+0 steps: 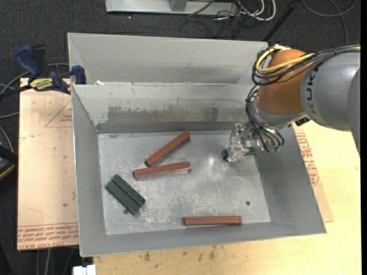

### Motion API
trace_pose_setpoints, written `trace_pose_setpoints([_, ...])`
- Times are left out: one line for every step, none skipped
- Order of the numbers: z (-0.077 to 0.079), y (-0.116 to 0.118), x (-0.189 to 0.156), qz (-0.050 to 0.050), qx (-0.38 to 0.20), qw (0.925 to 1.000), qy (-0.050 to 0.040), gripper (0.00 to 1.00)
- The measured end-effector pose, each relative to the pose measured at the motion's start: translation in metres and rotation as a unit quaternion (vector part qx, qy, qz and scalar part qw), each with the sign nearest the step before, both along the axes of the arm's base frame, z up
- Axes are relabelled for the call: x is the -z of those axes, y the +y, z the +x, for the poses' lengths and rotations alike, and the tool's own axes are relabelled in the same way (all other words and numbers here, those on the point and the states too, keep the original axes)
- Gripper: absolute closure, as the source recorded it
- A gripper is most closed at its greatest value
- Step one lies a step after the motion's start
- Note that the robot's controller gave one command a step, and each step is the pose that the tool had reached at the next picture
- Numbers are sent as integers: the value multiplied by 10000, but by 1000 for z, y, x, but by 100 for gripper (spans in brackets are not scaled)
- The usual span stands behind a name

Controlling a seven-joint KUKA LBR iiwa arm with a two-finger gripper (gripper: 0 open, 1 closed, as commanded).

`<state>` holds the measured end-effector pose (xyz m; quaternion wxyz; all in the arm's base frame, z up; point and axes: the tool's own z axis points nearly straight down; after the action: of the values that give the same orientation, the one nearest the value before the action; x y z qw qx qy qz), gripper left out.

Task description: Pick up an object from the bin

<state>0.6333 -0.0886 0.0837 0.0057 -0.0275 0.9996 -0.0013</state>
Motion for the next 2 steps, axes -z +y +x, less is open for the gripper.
trace_pose_setpoints([0, 0, 0, -1, -3, 10000, -2, 100])
trace_pose_setpoints([-2, 10, -47, 13, -107, 9999, 61, 100])
